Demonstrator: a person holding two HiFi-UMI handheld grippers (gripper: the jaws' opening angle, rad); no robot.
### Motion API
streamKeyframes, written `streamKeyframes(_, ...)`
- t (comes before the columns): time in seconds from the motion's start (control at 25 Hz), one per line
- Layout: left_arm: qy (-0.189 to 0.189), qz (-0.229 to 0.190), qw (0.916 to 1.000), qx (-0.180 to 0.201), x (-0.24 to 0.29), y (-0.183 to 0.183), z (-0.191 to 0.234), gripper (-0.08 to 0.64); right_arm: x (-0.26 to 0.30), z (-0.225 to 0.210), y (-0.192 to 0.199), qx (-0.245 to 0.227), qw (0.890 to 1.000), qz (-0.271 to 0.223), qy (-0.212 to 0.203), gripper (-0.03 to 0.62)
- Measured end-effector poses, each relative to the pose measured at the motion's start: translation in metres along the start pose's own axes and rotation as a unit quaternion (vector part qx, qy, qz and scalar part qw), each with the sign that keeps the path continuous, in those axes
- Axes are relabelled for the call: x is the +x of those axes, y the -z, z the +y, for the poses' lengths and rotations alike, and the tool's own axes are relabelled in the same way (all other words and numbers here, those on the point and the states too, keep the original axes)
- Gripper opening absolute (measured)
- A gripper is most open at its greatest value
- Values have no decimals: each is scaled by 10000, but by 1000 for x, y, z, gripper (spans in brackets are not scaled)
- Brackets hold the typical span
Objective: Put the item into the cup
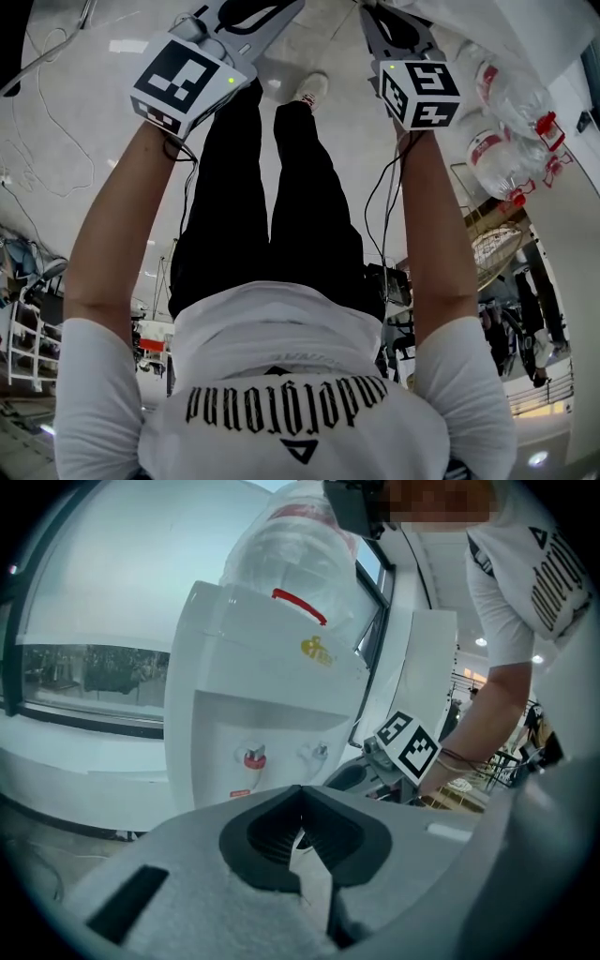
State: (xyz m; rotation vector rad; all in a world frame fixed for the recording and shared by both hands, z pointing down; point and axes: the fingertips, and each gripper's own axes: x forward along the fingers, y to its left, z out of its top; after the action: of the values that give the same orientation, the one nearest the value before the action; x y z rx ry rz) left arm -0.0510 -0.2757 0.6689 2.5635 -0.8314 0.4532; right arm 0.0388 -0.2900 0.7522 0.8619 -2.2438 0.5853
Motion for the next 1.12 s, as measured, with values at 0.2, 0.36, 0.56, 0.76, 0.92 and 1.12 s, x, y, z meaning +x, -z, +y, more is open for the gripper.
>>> streamKeyframes(0.2,-87,-62,9998,-163,2,0,2,12,9,-6,7,97,9998,21,153,41)
streamKeyframes(0.36,-82,-14,9999,-127,-2,3,2,12,15,-8,10,121,9997,53,218,41)
streamKeyframes(0.56,6,89,9999,-107,-1,16,4,12,24,-16,12,135,9995,84,259,41)
streamKeyframes(0.76,92,103,9999,-67,-5,19,-3,12,28,-15,12,133,9994,121,299,41)
streamKeyframes(0.92,73,53,9999,-111,-4,19,-1,12,30,-17,12,161,9992,128,332,41)
streamKeyframes(1.12,93,30,9999,-90,-4,15,-3,12,28,-19,10,172,9992,81,360,43)
